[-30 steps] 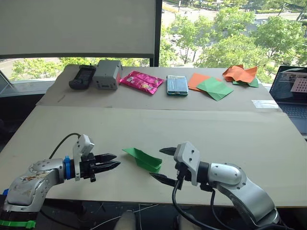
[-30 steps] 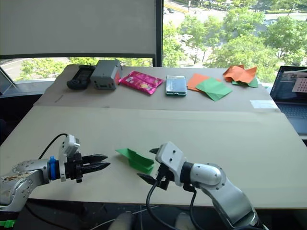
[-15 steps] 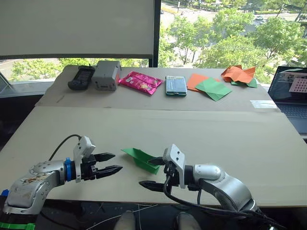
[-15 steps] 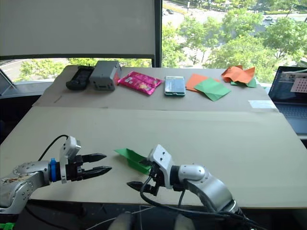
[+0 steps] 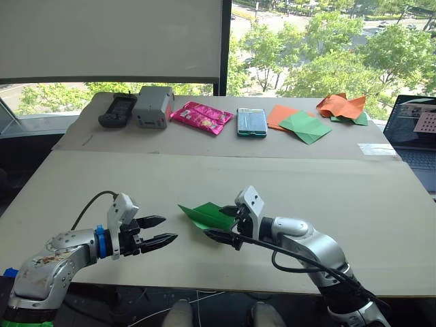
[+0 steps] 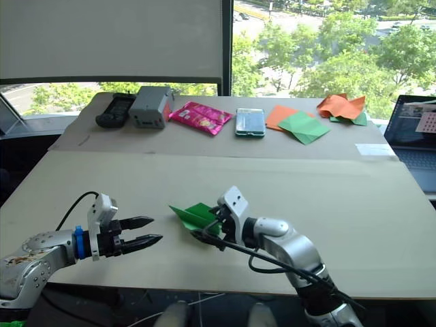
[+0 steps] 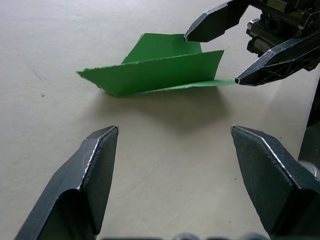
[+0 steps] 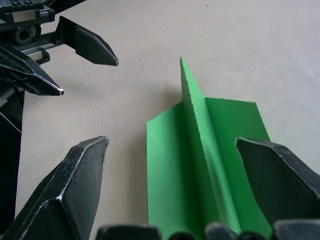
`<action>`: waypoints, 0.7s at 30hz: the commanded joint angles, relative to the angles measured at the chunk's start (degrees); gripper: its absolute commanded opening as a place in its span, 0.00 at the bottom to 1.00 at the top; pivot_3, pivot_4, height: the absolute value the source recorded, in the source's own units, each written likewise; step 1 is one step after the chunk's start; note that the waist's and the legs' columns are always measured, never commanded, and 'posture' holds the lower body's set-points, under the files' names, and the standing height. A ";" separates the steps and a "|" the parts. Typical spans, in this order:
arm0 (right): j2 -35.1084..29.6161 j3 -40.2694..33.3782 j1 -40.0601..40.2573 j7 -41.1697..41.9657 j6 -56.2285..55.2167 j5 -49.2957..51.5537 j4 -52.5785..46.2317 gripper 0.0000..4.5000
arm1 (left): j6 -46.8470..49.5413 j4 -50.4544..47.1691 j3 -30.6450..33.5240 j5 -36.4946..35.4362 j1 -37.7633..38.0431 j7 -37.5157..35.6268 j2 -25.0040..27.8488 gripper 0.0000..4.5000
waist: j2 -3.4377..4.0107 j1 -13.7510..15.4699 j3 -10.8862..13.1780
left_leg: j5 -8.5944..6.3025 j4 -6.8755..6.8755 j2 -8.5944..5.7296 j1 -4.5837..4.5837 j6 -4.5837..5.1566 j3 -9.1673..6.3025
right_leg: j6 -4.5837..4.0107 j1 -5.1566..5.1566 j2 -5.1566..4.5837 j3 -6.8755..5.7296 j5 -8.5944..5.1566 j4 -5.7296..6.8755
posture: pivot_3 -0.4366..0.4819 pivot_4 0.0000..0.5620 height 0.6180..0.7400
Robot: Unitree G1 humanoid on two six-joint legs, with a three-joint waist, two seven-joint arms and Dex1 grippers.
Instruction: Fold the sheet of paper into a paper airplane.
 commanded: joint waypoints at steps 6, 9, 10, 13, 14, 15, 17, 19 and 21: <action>-2.44 -1.50 -2.17 -1.48 -0.21 -1.73 -4.45 1.00 | -0.93 -2.50 1.45 -1.89 -0.27 -0.32 0.29 0.85 | 0.00 0.07 0.00 | 0.00 0.01 0.00 0.00 0.00 0.00 | 0.01 0.03 0.00 0.00 0.02 0.01 | 0.48 0.27 0.84; -4.32 0.50 -2.41 -1.37 -2.29 -4.73 -4.07 1.00 | -0.83 -2.32 1.51 -1.99 -0.64 -0.40 0.32 0.85 | -0.01 0.09 -0.01 | 0.00 0.02 -0.01 -0.01 0.00 0.00 | 0.01 0.04 0.00 0.00 0.02 0.00 | 0.48 0.27 0.84; -4.63 1.19 -2.23 -1.25 -3.48 -5.71 -3.96 1.00 | -0.88 -2.22 1.43 -1.91 -0.72 -0.40 0.26 0.85 | -0.01 0.04 -0.01 | 0.00 0.03 -0.01 -0.01 0.00 0.00 | 0.01 0.03 0.00 0.00 0.02 0.00 | 0.48 0.27 0.84; -4.93 2.54 -1.70 -1.22 -5.31 -7.92 -3.61 1.00 | -0.94 -2.18 1.24 -1.79 -0.72 -0.28 0.10 0.85 | -0.01 -0.04 -0.02 | 0.00 0.02 0.00 0.00 0.00 0.00 | 0.01 0.02 0.00 0.00 0.02 0.01 | 0.48 0.27 0.84; -4.92 2.88 -1.35 -1.34 -5.93 -8.64 -3.34 1.00 | -0.93 -2.26 1.21 -1.79 -0.67 -0.25 0.06 0.85 | -0.01 -0.07 -0.02 | 0.00 0.02 0.00 0.02 0.00 0.00 | 0.01 0.03 0.00 -0.01 0.02 0.02 | 0.48 0.27 0.84; -5.12 3.48 -1.03 -1.32 -6.65 -9.55 -3.07 1.00 | -0.94 -2.28 1.15 -1.75 -0.62 -0.24 0.04 0.85 | -0.01 -0.07 -0.02 | 0.00 0.02 0.00 0.03 0.00 0.00 | 0.01 0.03 0.00 -0.01 0.02 0.02 | 0.48 0.27 0.84; -4.94 3.82 -0.45 -1.46 -7.87 -10.59 -2.63 1.00 | -0.89 -2.28 1.10 -1.70 -0.59 -0.21 0.07 0.85 | -0.01 -0.05 -0.02 | 0.01 0.03 -0.01 0.03 0.01 0.00 | 0.02 0.05 0.00 0.00 0.02 0.02 | 0.48 0.27 0.84; -4.85 4.00 -0.14 -1.39 -8.64 -11.27 -2.27 1.00 | -0.82 -2.20 1.13 -1.67 -0.63 -0.15 0.12 0.85 | -0.01 -0.05 -0.02 | 0.01 0.04 -0.01 0.03 0.01 0.00 | 0.02 0.06 0.00 0.00 0.03 0.02 | 0.48 0.27 0.84; -4.86 4.29 0.17 -1.25 -9.45 -12.03 -1.84 0.95 | -0.70 -2.08 1.14 -1.61 -0.68 -0.04 0.16 0.85 | -0.01 0.02 -0.02 | 0.01 0.04 -0.01 0.03 0.01 0.00 | 0.03 0.07 0.00 0.00 0.03 0.02 | 0.48 0.27 0.84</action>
